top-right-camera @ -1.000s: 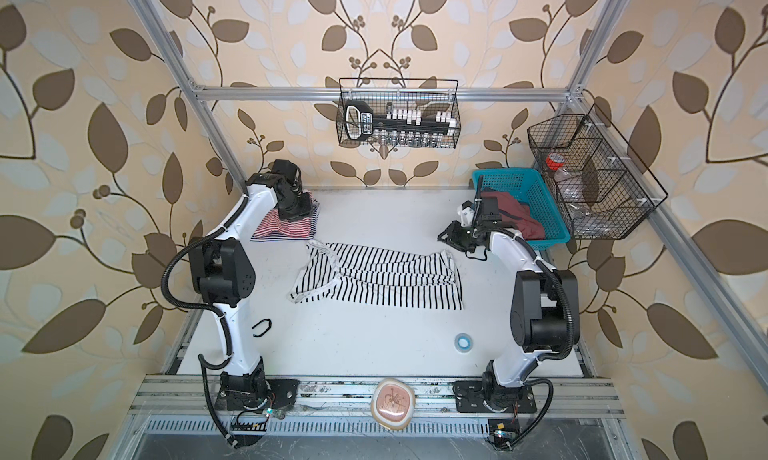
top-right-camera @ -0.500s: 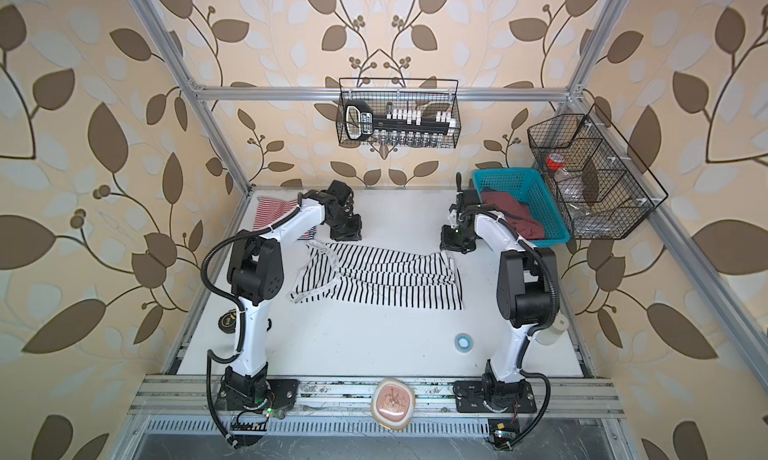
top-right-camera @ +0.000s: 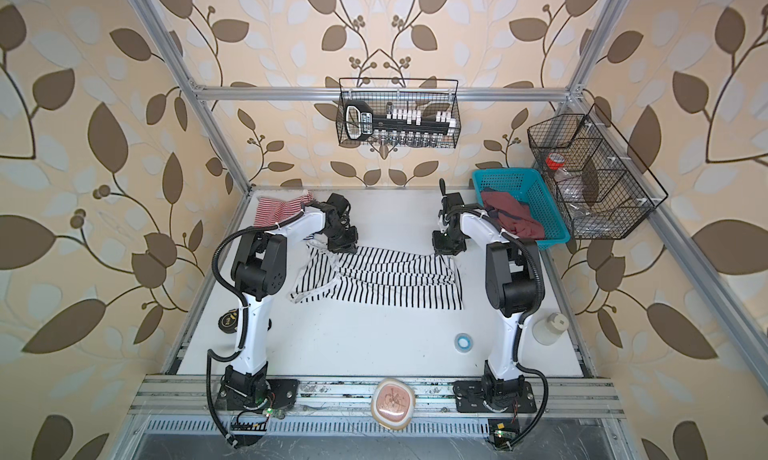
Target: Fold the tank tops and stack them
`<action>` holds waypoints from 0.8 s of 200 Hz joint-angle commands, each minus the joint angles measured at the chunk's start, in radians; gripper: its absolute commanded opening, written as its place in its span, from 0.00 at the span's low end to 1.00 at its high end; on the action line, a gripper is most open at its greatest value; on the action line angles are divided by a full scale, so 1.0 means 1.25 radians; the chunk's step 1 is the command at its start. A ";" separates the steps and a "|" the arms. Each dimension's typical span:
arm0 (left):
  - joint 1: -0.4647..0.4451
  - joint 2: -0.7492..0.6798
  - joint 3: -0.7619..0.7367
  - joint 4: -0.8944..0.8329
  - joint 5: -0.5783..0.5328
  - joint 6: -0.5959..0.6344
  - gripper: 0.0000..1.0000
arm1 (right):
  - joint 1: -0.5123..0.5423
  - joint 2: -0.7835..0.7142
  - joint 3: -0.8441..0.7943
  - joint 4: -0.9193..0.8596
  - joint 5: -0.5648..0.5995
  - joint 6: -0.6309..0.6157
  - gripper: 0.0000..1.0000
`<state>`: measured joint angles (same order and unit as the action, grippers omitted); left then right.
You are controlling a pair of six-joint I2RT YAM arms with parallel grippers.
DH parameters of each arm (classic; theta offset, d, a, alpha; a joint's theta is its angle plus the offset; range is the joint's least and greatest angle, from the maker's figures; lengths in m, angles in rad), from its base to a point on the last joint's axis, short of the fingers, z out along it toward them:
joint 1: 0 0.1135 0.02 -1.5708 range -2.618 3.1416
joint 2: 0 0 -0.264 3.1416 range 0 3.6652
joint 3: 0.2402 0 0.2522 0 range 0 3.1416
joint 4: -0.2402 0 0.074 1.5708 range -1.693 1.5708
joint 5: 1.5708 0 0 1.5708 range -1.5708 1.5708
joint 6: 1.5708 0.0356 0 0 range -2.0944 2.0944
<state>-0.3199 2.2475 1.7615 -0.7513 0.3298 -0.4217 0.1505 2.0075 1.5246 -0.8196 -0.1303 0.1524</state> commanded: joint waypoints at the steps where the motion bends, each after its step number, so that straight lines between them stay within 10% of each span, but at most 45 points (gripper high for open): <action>1: -0.002 0.008 -0.005 0.006 0.015 -0.004 0.11 | 0.000 0.021 0.026 -0.018 0.015 -0.021 0.28; 87: -0.001 0.029 -0.016 0.005 0.005 0.006 0.10 | -0.004 0.066 0.039 -0.027 0.051 -0.026 0.30; 160: -0.001 0.031 -0.019 -0.001 -0.009 0.013 0.10 | -0.036 0.052 0.033 -0.028 0.061 -0.016 0.03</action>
<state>-0.3195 2.2509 1.7611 -0.7361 0.3397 -0.4221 0.1257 2.0773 1.5459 -0.8295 -0.0731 0.1402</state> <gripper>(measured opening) 0.101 0.057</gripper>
